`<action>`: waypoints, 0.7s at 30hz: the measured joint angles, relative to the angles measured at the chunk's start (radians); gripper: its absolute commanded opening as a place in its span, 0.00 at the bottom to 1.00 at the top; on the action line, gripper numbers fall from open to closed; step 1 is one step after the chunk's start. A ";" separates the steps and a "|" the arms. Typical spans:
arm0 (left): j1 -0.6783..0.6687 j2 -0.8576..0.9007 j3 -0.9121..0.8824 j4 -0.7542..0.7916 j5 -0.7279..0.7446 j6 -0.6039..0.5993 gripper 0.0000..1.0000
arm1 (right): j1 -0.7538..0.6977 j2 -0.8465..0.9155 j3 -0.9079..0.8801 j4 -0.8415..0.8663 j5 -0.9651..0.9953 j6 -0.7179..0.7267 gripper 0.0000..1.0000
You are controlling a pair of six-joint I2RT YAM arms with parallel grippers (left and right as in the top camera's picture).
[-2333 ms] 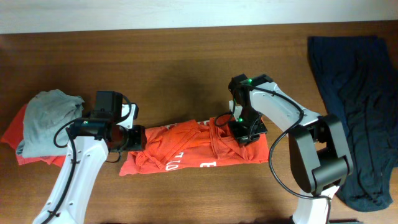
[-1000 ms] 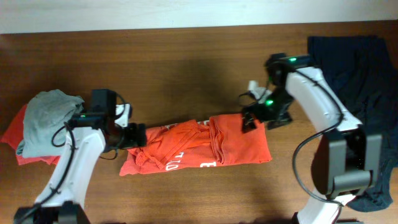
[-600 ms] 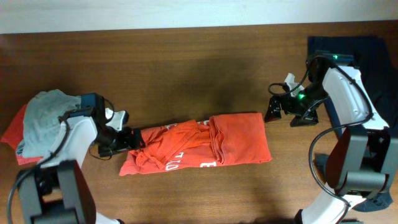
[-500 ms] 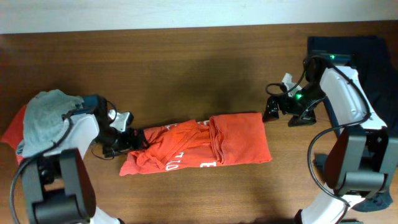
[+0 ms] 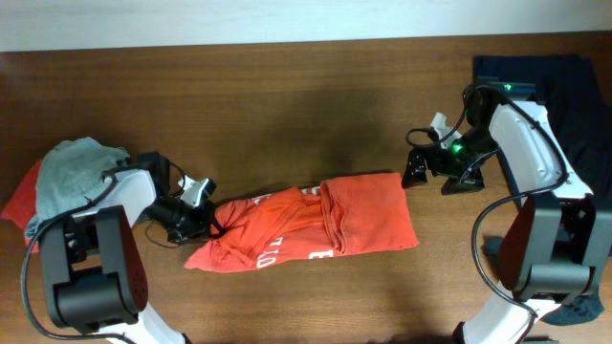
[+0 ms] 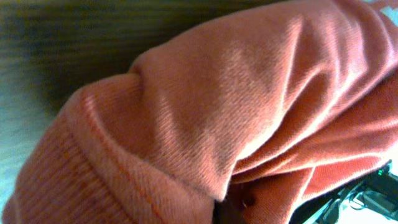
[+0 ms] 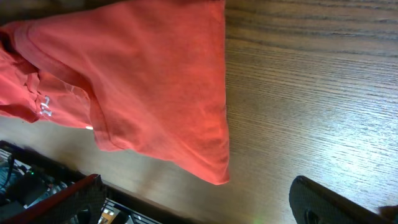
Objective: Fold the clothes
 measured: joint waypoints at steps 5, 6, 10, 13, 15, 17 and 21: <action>0.077 -0.013 0.148 -0.137 -0.117 -0.036 0.06 | 0.000 0.000 0.000 0.000 0.000 0.000 0.99; 0.104 -0.024 0.197 -0.156 -0.132 -0.040 0.07 | 0.000 0.000 0.000 0.000 0.000 0.000 0.99; 0.186 -0.047 0.378 -0.233 -0.190 -0.044 0.07 | 0.000 0.000 0.000 0.000 0.000 0.000 0.99; 0.203 -0.050 0.471 -0.287 -0.223 -0.050 0.07 | 0.000 0.000 0.000 -0.003 0.000 0.000 0.99; 0.198 -0.050 0.513 -0.318 -0.232 -0.053 0.07 | 0.000 0.000 0.000 -0.003 0.000 0.000 0.99; 0.185 -0.051 0.562 -0.346 -0.238 -0.058 0.07 | 0.000 0.000 0.000 -0.003 0.000 0.002 0.99; 0.132 -0.052 0.638 -0.378 -0.248 -0.073 0.07 | 0.000 0.000 0.000 -0.010 0.000 0.003 0.98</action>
